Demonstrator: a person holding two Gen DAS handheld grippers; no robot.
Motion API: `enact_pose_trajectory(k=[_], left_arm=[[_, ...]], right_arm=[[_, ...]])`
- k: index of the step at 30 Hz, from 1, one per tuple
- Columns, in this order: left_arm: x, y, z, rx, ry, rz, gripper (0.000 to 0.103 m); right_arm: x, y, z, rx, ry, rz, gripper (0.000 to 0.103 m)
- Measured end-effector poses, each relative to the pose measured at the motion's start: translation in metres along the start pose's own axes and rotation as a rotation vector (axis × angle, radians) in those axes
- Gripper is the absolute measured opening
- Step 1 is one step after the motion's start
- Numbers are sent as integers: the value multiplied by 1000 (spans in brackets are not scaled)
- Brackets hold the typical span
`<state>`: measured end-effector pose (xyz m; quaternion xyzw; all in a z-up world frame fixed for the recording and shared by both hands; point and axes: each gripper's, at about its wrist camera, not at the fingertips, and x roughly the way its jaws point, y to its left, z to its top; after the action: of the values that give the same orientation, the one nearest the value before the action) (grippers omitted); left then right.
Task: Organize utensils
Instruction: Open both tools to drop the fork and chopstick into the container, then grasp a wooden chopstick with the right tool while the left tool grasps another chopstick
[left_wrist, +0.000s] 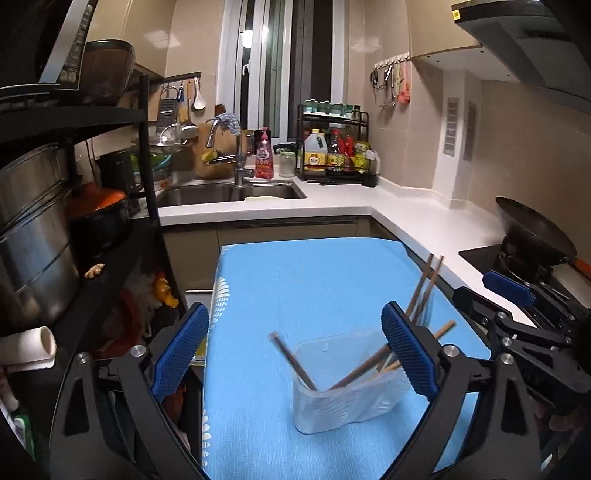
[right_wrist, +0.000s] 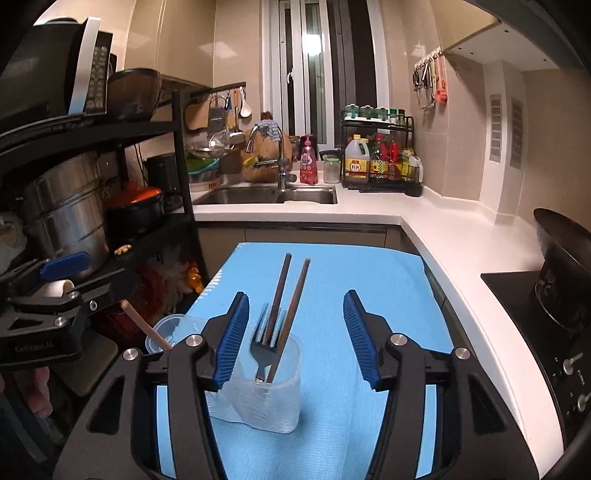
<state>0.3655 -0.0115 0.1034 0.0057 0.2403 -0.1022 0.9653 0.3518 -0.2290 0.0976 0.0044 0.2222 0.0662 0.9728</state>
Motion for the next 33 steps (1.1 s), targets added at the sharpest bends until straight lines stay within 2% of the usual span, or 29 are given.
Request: enact_pose_trajectory(k=[2, 7, 12, 17, 23, 26, 33], left_arm=[[-9, 0, -2, 0, 0, 7, 92], [-41, -4, -12, 12, -44, 20, 94], [-71, -4, -40, -36, -42, 16, 94], [-93, 0, -90, -71, -5, 27, 94], [-99, -4, -158, -48, 111, 41, 94], [-104, -7, -190, -44, 150, 52, 94], [-125, -12, -237, -29, 137, 116, 94]], right_arm=[[-12, -4, 0, 29, -22, 3, 63], [-49, -8, -8, 66, -58, 9, 68], [-84, -1, -31, 48, -72, -3, 72], [-107, 19, -91, 0, 26, 20, 72], [-127, 41, -174, -1, 133, 32, 70], [-133, 52, -212, 17, 201, 66, 69], [-140, 70, -281, 14, 268, 114, 68]])
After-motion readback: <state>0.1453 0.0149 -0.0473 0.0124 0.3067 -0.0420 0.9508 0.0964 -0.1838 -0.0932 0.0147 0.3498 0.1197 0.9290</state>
